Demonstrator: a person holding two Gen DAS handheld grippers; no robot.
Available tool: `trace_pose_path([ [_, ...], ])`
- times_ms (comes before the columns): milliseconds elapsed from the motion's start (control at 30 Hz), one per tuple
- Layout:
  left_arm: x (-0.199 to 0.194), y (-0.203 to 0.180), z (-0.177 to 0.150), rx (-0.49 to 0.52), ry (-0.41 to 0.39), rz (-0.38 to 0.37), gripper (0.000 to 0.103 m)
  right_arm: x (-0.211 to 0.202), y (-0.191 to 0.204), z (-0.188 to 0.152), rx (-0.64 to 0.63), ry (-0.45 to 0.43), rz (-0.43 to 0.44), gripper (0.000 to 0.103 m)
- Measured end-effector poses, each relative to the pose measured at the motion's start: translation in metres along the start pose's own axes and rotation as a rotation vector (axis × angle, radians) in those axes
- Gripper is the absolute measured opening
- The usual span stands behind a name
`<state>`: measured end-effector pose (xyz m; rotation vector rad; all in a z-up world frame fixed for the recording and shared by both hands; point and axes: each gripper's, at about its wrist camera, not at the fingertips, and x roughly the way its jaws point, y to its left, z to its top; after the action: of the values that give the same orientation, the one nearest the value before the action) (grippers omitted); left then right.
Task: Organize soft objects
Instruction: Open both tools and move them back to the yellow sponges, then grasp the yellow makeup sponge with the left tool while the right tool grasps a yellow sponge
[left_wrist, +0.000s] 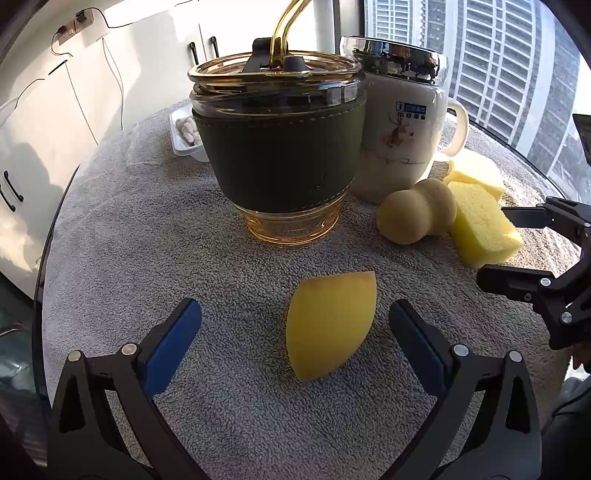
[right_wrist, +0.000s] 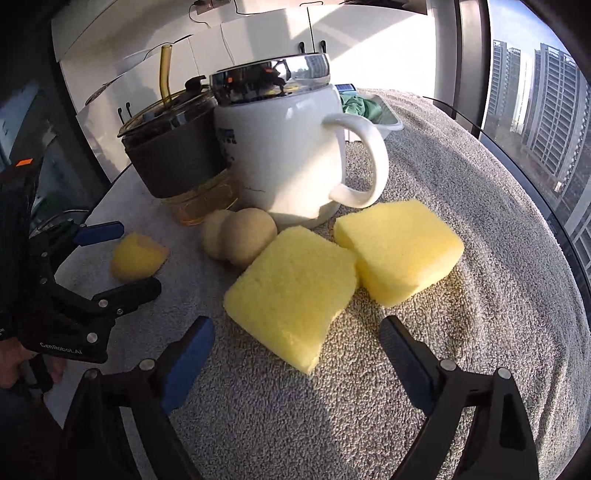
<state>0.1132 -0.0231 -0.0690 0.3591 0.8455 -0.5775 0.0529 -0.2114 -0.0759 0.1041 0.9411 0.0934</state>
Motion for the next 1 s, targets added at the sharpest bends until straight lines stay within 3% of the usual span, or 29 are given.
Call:
trace_pose_path([
  [400,0.015,0.021,0.012,-0.035,0.029,-0.019,0.103,0.01,0.016,0.007,-0.014,0.005,-0.032,0.093],
  [600,0.011,0.008,0.007,-0.045,0.032,-0.005,0.103,0.013,0.016,0.01,-0.011,0.005,-0.045,0.093],
  [700,0.011,0.007,0.005,-0.071,0.034,0.003,0.102,0.014,0.017,0.011,-0.013,0.003,-0.054,0.09],
  [833,0.009,0.004,0.003,-0.094,0.029,-0.009,0.093,0.013,0.015,0.012,-0.017,0.001,-0.071,0.083],
  [1000,0.007,0.005,0.002,-0.108,0.029,-0.006,0.092,0.014,0.014,0.012,-0.028,-0.004,-0.085,0.077],
])
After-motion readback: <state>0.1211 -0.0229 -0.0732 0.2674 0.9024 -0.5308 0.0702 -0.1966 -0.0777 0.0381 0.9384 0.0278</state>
